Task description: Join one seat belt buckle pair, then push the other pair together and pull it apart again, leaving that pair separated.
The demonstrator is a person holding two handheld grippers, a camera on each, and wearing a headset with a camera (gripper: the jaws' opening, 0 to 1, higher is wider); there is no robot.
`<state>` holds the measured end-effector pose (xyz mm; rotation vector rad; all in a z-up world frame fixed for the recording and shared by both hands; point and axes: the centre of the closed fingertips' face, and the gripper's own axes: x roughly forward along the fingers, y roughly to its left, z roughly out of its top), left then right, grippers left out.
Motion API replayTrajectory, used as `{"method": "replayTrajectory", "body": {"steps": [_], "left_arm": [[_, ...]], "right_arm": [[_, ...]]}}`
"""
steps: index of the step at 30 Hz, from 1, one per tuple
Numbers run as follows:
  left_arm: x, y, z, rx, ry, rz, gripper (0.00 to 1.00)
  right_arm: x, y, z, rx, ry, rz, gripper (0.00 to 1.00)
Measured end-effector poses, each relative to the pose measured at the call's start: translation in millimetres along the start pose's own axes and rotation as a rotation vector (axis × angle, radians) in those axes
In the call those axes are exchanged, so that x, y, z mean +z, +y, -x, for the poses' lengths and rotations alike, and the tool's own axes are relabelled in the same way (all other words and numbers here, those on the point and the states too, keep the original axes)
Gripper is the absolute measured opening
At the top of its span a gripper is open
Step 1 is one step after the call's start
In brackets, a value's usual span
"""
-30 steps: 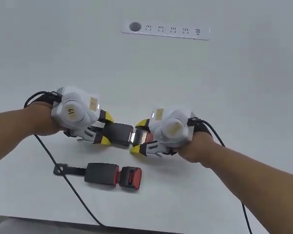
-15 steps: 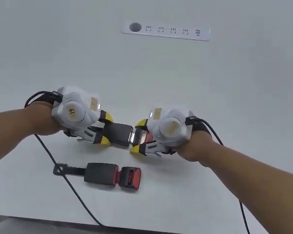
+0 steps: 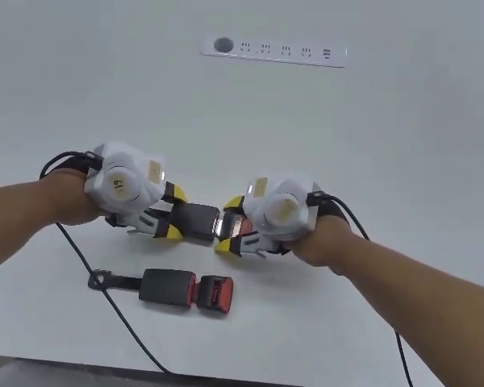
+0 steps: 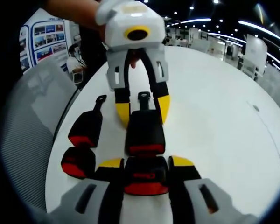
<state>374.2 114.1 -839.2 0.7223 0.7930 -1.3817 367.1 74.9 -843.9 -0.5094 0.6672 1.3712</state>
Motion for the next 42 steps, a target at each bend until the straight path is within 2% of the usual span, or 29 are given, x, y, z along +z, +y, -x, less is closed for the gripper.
{"method": "replayTrajectory", "body": {"steps": [21, 42], "left_arm": [[0.3, 0.3, 0.3, 0.004, 0.001, 0.007, 0.33], [0.8, 0.4, -1.1, 0.001, 0.000, 0.003, 0.33]], "right_arm": [[-9.7, -3.4, 10.1, -0.007, 0.011, 0.009, 0.37], [-13.2, -2.9, 13.2, -0.009, -0.011, 0.004, 0.37]]}}
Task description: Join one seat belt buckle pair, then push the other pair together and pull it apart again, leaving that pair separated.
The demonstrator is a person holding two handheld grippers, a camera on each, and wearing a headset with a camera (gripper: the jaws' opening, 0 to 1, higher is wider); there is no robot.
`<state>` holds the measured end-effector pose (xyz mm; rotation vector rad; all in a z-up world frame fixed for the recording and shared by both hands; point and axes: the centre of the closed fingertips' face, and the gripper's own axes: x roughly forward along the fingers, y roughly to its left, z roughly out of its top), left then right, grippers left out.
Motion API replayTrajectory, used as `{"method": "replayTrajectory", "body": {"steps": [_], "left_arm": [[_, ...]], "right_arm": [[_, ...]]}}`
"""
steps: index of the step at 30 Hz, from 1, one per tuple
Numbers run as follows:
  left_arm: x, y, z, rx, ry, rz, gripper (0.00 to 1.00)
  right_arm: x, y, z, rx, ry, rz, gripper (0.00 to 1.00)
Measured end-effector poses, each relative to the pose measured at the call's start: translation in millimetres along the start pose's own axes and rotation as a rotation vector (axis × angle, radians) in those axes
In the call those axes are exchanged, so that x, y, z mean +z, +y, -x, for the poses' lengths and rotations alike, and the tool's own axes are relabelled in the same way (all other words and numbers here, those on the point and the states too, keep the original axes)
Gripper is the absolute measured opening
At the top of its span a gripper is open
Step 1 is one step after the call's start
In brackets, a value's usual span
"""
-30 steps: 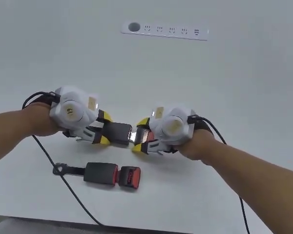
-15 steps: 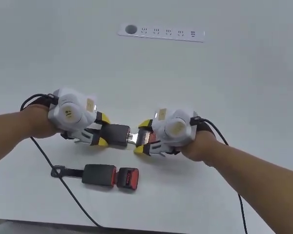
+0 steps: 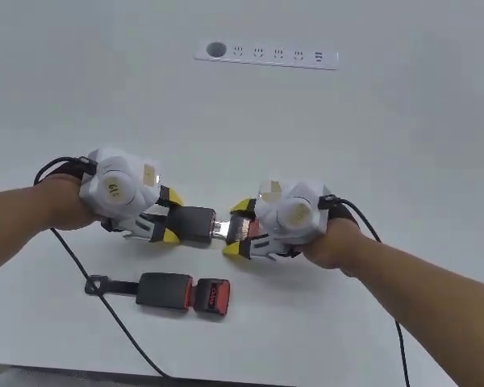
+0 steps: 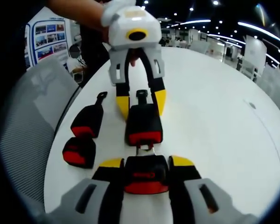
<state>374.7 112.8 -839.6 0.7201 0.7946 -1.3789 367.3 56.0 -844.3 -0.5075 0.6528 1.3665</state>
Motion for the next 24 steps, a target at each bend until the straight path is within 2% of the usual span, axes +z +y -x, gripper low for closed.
{"method": "replayTrajectory", "body": {"steps": [16, 24], "left_arm": [[-0.5, -0.5, 0.6, 0.001, -0.007, 0.002, 0.33], [-0.3, -0.5, 0.3, 0.002, -0.008, 0.006, 0.33]], "right_arm": [[-7.6, -1.4, 7.2, 0.000, -0.006, -0.003, 0.37], [-15.3, -1.4, 16.5, 0.001, -0.014, -0.004, 0.37]]}}
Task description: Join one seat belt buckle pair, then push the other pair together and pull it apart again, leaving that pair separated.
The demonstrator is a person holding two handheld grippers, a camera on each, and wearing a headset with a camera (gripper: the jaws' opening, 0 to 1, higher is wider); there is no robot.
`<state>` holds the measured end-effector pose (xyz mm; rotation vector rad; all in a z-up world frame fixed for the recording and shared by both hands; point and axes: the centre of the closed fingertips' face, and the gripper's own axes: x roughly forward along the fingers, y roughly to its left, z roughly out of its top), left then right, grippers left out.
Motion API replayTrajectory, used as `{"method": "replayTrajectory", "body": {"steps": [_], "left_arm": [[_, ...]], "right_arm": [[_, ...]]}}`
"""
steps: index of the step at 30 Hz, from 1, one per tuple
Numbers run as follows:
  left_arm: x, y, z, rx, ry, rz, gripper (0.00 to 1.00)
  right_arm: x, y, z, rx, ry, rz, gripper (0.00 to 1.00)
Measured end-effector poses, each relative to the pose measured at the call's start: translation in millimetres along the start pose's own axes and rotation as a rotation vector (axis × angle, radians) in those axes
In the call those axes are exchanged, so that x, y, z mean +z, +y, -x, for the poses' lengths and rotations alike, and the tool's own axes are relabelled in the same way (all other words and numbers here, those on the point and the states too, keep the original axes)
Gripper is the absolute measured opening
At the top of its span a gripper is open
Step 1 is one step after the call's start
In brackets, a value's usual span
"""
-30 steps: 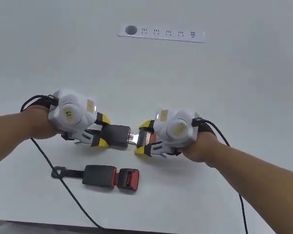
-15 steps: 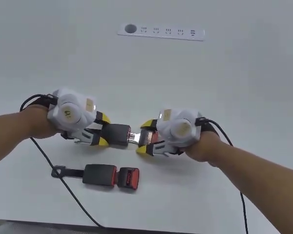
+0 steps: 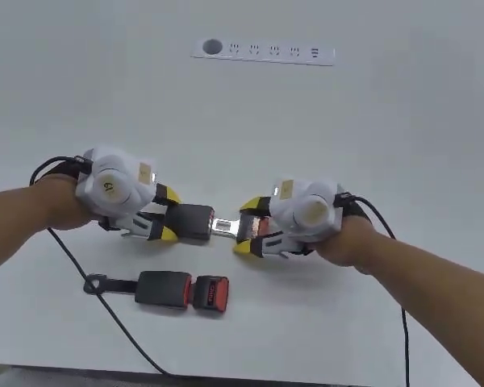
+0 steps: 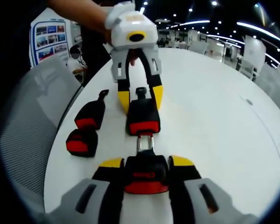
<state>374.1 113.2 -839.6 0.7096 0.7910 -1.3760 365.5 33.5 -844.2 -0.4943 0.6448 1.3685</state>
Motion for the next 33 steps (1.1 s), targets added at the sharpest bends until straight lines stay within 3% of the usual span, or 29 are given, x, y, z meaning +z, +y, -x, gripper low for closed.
{"method": "replayTrajectory", "body": {"steps": [33], "left_arm": [[0.8, 0.3, -0.2, 0.002, -0.001, 0.007, 0.33]], "right_arm": [[-26.2, -4.6, 28.7, -0.001, -0.018, -0.013, 0.37]]}}
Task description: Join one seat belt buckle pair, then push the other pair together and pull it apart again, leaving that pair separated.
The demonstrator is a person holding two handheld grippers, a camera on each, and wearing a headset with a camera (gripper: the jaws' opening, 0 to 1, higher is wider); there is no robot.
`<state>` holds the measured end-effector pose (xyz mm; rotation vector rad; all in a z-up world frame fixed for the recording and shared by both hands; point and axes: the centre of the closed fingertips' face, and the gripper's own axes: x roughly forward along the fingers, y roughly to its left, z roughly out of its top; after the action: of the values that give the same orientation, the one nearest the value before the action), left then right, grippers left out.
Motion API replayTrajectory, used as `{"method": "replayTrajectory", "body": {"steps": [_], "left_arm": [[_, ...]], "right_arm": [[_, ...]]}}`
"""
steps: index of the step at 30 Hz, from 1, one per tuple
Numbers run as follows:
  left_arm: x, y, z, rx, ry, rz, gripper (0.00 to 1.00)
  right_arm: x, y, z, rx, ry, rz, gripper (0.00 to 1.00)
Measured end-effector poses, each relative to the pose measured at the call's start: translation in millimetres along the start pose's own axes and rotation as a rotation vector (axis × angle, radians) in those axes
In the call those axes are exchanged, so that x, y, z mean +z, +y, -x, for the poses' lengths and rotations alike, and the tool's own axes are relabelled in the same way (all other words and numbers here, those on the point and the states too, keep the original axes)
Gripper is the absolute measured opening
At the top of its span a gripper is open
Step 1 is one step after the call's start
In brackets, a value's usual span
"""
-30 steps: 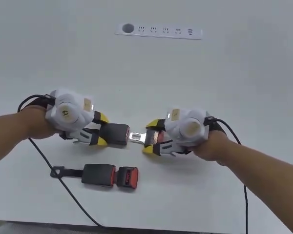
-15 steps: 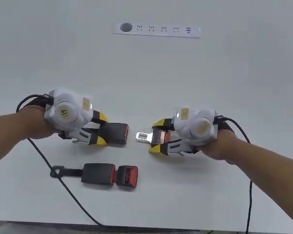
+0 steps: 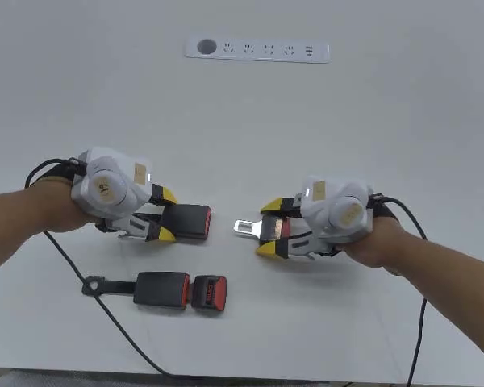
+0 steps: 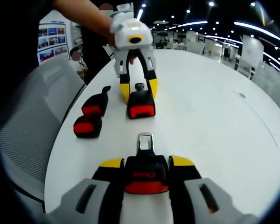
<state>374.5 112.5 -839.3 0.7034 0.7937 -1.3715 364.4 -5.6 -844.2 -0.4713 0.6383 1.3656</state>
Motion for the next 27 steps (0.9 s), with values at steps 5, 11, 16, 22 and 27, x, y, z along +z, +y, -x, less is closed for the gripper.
{"method": "replayTrajectory", "body": {"steps": [5, 11, 16, 22, 27], "left_arm": [[-0.1, 0.1, 0.0, 0.000, 0.003, -0.001, 0.33], [0.0, 0.3, 0.1, 0.000, 0.004, 0.001, 0.33], [-0.5, 0.8, 0.0, 0.001, 0.005, 0.002, 0.33], [-0.6, 0.7, 0.1, 0.003, 0.004, 0.005, 0.33], [-0.5, 0.6, 0.3, 0.002, 0.005, 0.005, 0.33]], "right_arm": [[-4.9, -1.0, 3.3, 0.000, -0.002, -0.005, 0.37], [-12.8, -2.7, 11.4, -0.001, 0.001, -0.004, 0.37], [-18.8, -3.4, 19.2, -0.001, 0.005, -0.008, 0.37], [-25.9, -5.3, 27.8, -0.009, 0.014, -0.016, 0.37], [-30.8, -6.8, 33.3, -0.017, 0.017, -0.014, 0.37]]}}
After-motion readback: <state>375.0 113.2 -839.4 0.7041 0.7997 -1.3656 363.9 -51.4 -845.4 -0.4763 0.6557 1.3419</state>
